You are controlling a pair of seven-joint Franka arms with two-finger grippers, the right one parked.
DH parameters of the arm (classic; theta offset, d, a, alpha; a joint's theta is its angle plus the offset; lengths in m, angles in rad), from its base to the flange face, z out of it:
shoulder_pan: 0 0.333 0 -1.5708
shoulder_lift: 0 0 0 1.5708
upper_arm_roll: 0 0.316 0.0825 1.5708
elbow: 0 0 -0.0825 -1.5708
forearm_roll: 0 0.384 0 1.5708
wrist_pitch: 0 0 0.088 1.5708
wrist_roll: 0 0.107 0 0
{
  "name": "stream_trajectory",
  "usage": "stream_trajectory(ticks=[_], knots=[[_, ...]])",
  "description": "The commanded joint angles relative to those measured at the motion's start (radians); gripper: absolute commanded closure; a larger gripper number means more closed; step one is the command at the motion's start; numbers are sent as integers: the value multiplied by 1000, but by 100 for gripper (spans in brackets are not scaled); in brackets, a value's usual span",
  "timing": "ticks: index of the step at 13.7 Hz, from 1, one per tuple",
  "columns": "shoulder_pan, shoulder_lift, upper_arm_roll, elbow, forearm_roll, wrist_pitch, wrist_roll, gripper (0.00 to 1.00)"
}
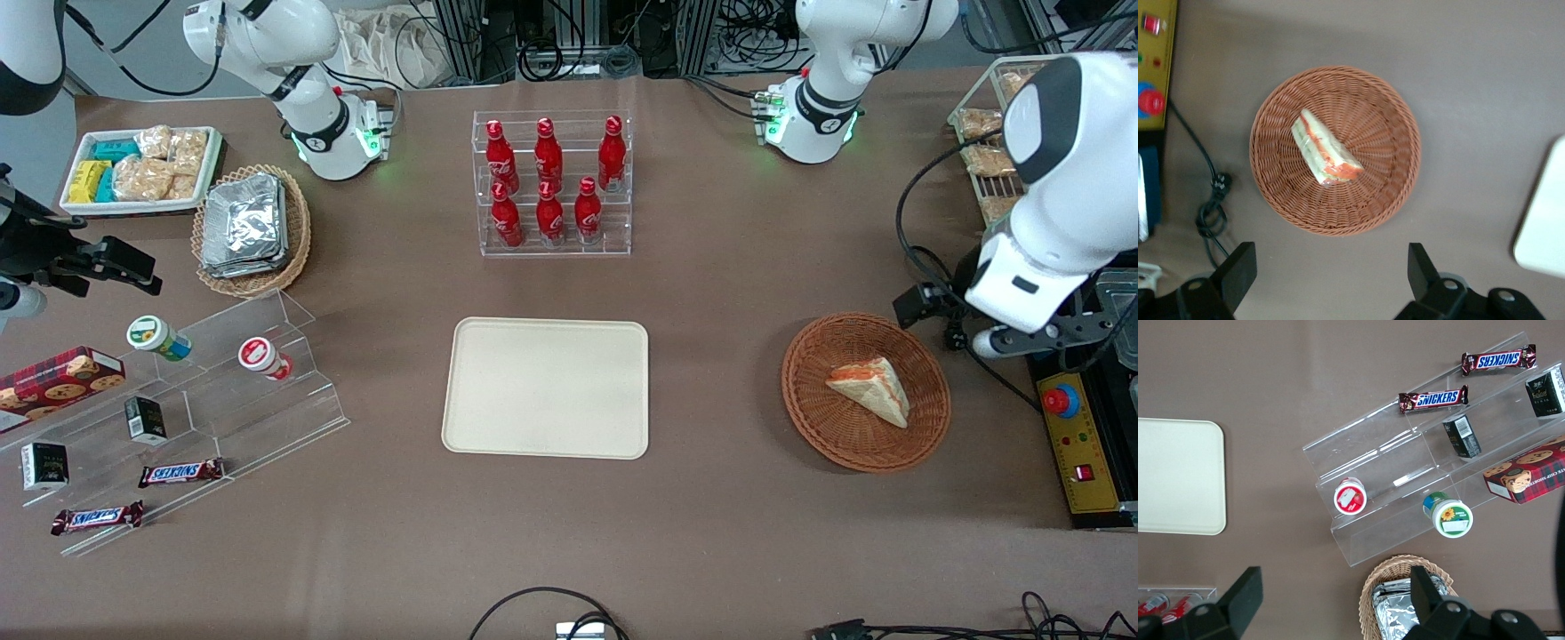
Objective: Place sandwich from basket to tray
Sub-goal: 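Lower the open left gripper onto the wrapped sandwich in the wicker basket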
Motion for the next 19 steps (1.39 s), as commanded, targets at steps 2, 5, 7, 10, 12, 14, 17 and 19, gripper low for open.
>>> stream_trajectory(ticks=[2, 5, 7, 10, 12, 14, 17, 19], knots=[[1, 75, 5, -90, 38, 162, -423, 0], [2, 133, 19, -148, 40, 268, -578, 0], [2, 176, 46, -185, 35, 334, -583, 0], [2, 201, 62, -275, 21, 437, -616, 0], [2, 225, 62, -302, 20, 512, -632, 0], [1, 254, 60, -302, 17, 541, -644, 1], [1, 251, 60, -299, 17, 541, -635, 62], [-7, 254, 60, -288, 24, 529, -622, 100]])
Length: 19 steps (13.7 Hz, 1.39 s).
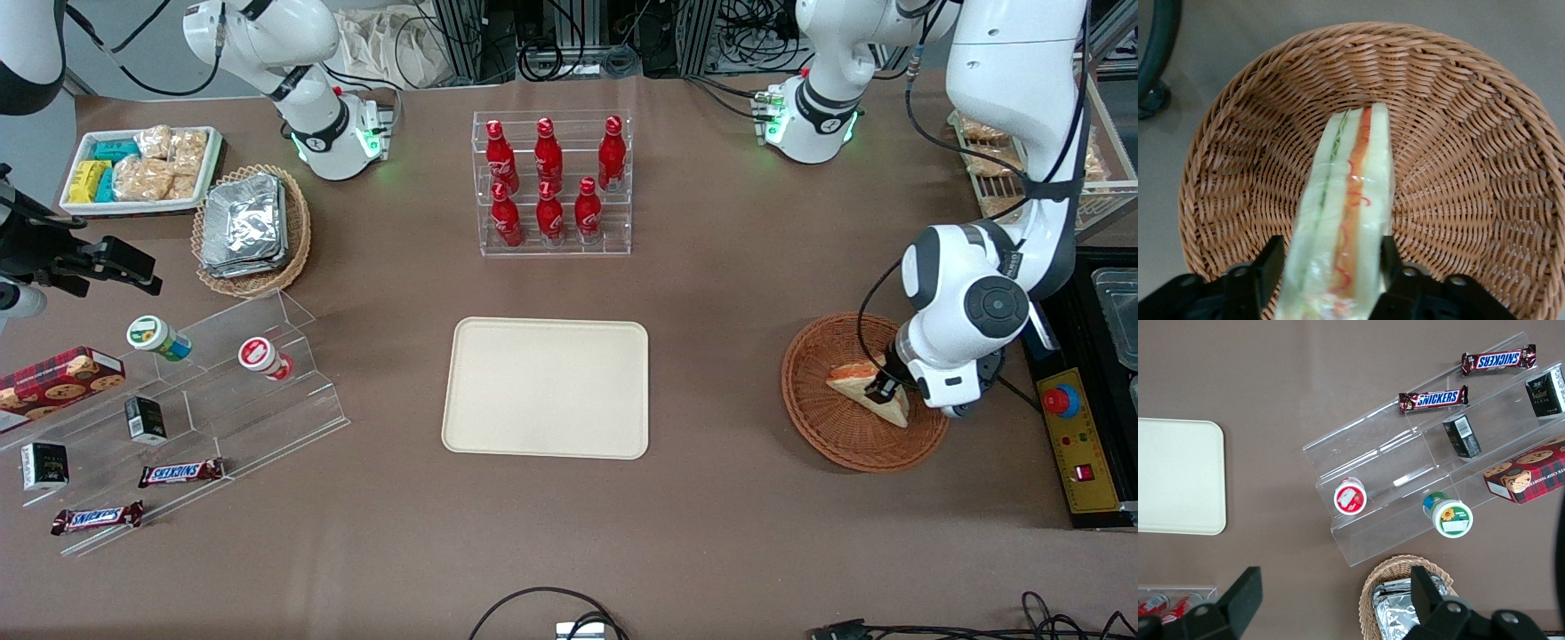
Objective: Place sandwich from basket to tray
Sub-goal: 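Close the left gripper on the sandwich's edge, then lift the sandwich out of the basket and carry it over the cream tray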
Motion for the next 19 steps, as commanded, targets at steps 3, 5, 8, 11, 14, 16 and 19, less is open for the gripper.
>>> stream_trajectory(ticks=[3, 5, 8, 11, 14, 16, 19], knots=[[-6, -44, 0, 12, 8, -61, 177, 100], [-7, -74, -2, 94, 2, -214, 375, 100], [-7, -94, -25, 318, -1, -495, 565, 100], [-1, -67, -140, 585, -1, -690, 744, 100], [-44, -33, -276, 690, 13, -810, 715, 100], [-156, -7, -290, 690, 31, -798, 606, 100], [-276, 114, -289, 713, 48, -693, 542, 100]])
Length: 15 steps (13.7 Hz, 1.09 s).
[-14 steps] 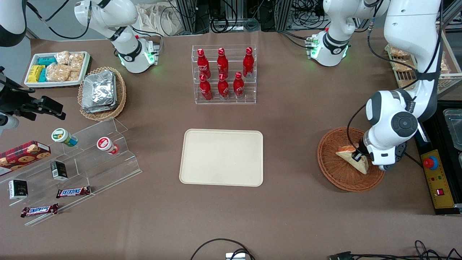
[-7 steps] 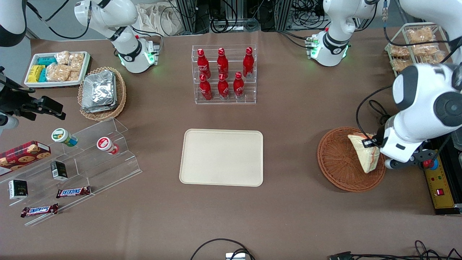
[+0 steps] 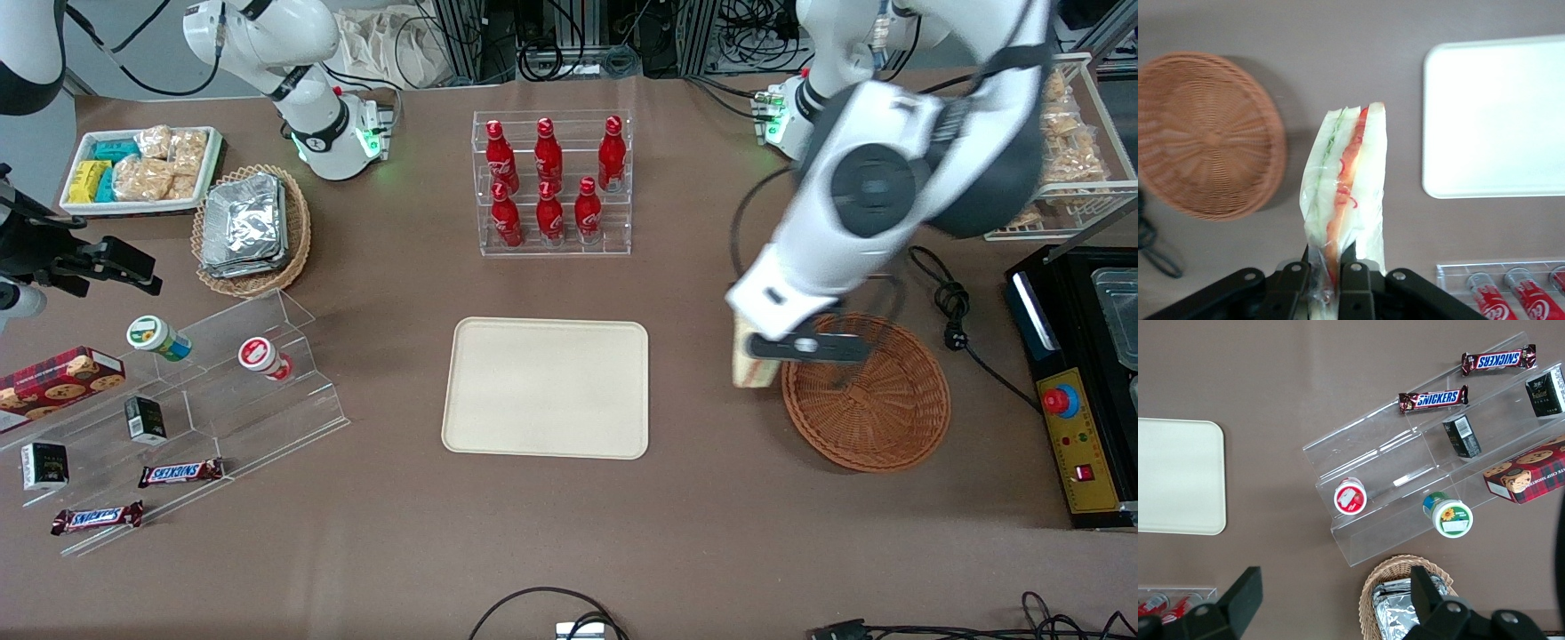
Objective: Place sandwich from basket to tray
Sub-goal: 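Lift the sandwich out of the basket and carry it over the cream tray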
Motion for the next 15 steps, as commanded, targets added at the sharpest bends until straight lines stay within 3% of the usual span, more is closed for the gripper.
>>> stream_trajectory(ticks=[1, 3, 8, 15], knots=[[-68, 147, 6, 64, 34, 108, -66, 100], [-98, 227, 6, 63, 37, 225, -103, 100], [-210, 365, 9, 58, 194, 337, -289, 100], [-221, 422, 9, 55, 226, 406, -342, 100]])
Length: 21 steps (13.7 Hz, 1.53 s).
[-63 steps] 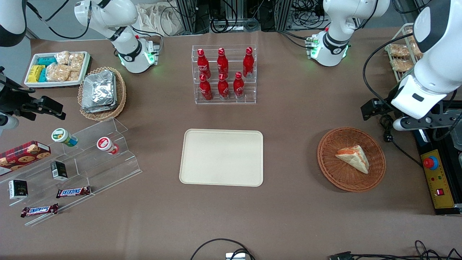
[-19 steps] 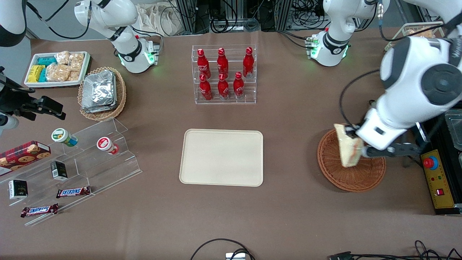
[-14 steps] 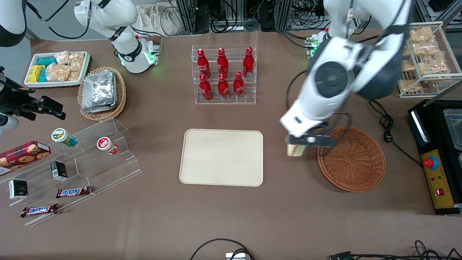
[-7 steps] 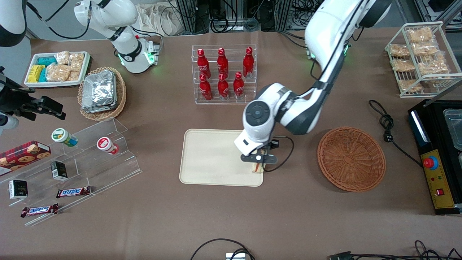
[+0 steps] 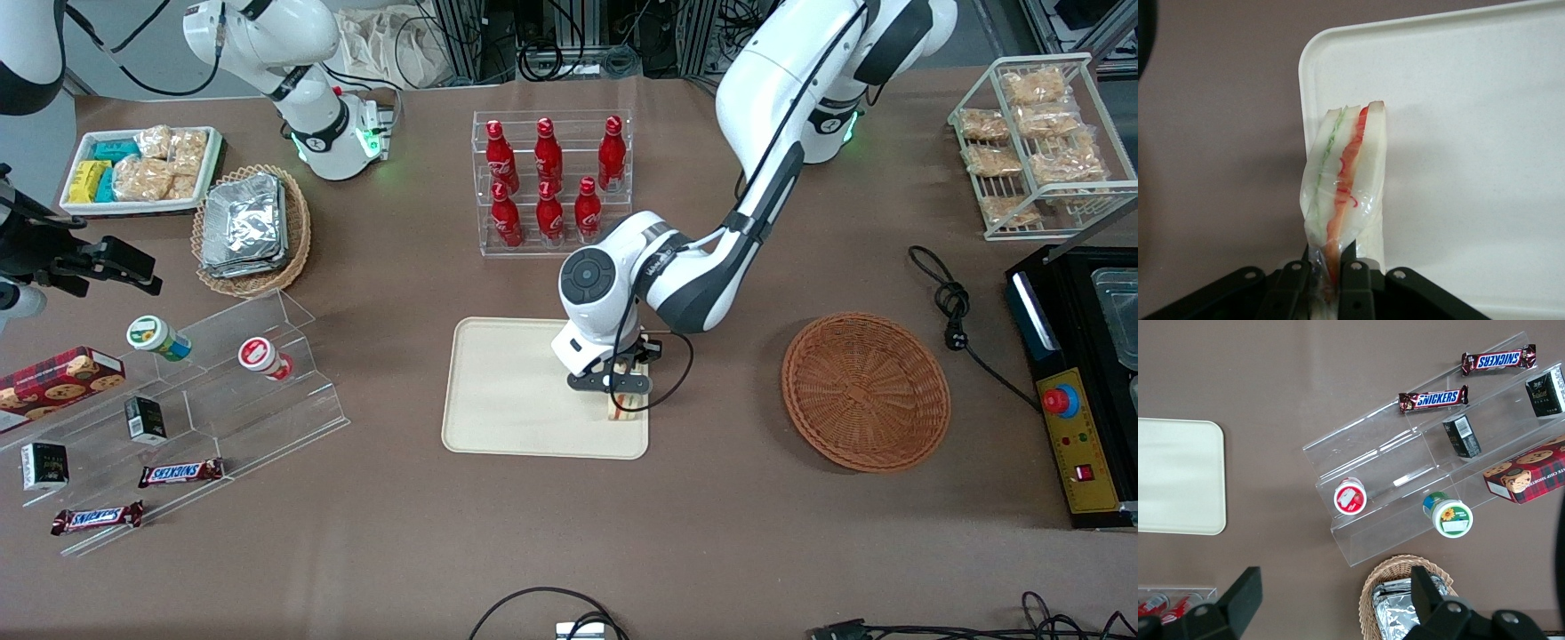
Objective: Place sandwich from basket to tray
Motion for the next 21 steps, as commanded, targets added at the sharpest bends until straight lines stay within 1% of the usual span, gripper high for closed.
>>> stream_trajectory(ticks=[1, 2, 3, 7, 12, 13, 15, 16, 18, 20, 21], knots=[[-5, 52, 1, 35, 51, 29, -38, 90], [-5, 58, 1, 38, 52, 32, -44, 62], [-5, 60, 2, 36, 55, 42, -55, 1], [0, 44, 1, 42, 44, 53, -64, 0], [12, -55, 4, 42, 21, 39, -60, 0], [36, -93, 7, 42, -11, 24, -55, 0], [140, -181, -1, 42, -33, -66, -3, 0], [185, -237, -2, 41, -50, -130, 71, 0], [271, -337, 2, 39, -114, -270, 211, 0], [371, -417, 2, 27, -146, -384, 322, 0], [410, -455, 2, 7, -154, -405, 360, 0]])
